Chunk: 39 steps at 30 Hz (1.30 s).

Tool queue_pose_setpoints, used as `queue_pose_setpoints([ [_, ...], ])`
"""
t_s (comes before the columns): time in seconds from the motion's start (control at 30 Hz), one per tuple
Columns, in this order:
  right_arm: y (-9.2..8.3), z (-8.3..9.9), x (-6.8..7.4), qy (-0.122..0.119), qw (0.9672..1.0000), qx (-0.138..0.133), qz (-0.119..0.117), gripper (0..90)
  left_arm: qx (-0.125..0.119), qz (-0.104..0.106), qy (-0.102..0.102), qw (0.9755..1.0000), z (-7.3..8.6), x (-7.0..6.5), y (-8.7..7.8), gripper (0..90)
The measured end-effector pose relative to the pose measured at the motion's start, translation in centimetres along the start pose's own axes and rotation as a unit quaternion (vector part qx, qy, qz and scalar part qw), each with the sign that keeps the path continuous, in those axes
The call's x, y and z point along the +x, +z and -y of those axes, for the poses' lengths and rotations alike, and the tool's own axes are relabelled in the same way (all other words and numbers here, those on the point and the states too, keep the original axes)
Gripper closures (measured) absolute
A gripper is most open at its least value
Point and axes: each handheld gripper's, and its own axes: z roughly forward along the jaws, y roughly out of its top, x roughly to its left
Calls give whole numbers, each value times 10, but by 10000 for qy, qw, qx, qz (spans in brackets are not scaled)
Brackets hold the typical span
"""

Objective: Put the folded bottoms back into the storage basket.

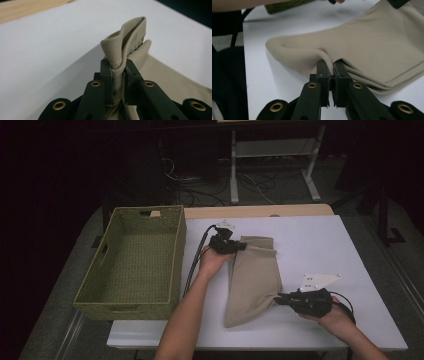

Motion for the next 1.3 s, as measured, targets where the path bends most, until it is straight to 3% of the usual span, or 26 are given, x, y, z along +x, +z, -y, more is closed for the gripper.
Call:
queue_pose_setpoints([
  [0.2, -2, -20, -2, -45, 9998, -202, -85, 841, -78, 94, 152, 9998, -18, -13, -16, 797],
  [0.43, -5, -52, -4, -215, 9989, -386, -134, 842, -207, 79, 148, 9996, -46, -28, -43, 798],
  [0.8, -18, -120, -15, -365, 9960, -724, -382, 842, -494, -128, 157, 9986, -95, -36, -103, 798],
  [1.07, -13, -165, -12, -544, 9936, -834, -543, 842, -636, -333, 138, 9973, -112, -38, -148, 798],
  [1.3, 4, -199, 0, -746, 9905, -868, -766, 842, -755, -514, 151, 9957, -112, -33, -190, 798],
])
